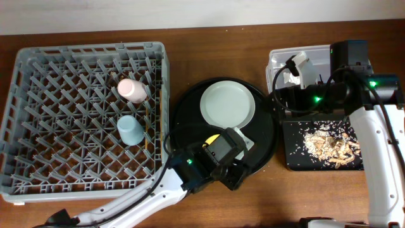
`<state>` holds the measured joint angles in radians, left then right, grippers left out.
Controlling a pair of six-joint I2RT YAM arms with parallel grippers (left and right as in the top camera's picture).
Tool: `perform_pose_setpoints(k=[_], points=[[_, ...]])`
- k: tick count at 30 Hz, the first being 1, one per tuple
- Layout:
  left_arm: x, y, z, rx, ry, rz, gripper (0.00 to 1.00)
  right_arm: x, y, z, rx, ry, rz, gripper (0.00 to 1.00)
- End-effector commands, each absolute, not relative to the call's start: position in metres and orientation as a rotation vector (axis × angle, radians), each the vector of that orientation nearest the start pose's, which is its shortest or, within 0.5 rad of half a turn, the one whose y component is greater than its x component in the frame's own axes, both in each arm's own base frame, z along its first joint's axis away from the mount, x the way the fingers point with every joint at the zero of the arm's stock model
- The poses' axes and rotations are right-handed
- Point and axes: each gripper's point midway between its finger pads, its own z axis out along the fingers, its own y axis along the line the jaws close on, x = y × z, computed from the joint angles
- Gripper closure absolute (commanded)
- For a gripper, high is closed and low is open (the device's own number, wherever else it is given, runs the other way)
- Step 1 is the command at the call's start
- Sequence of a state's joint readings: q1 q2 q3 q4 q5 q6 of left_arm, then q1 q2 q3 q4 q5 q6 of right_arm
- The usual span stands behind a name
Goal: Sort waste into correct bins and load items into the dishwasher rack
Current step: 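Move the left gripper to the yellow bowl and grasp its rim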
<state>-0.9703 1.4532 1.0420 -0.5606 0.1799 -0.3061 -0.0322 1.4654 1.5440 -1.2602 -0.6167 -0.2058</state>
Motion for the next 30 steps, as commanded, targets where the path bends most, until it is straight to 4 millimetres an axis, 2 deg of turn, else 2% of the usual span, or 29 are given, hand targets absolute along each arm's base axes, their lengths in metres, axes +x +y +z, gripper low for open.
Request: perform_pose_setpoints(k=[1,4,8,13,16,18,22,30], points=[[0.204,-0.319,0.110,0.903,2.536,-0.520,0.56,0.317,0.087,0.254,-0.373,2.576,0.755,0.02],[0.204,-0.323,0.084,0.927,2.586,-0.483,0.58,0.317,0.087,0.254,-0.373,2.576,0.755,0.01],[0.210,-0.332,0.075,0.924,2.576,-0.488,0.73,0.317,0.087,0.254,-0.373,2.576,0.755,0.01],[0.208,-0.329,0.048,0.942,2.639,-0.436,0.75,0.317,0.087,0.254,-0.373,2.576,0.755,0.01],[0.210,-0.331,0.044,0.941,2.637,-0.438,0.76,0.317,0.087,0.254,-0.373,2.576,0.755,0.01],[0.209,-0.330,0.044,0.943,2.641,-0.435,0.82,0.317,0.087,0.254,-0.373,2.576,0.755,0.01],[0.205,-0.324,0.033,0.955,2.682,-0.400,0.83,0.317,0.087,0.254,-0.373,2.576,0.755,0.01],[0.202,-0.319,0.030,0.962,2.703,-0.382,0.83,0.317,0.087,0.254,-0.373,2.576,0.755,0.02]])
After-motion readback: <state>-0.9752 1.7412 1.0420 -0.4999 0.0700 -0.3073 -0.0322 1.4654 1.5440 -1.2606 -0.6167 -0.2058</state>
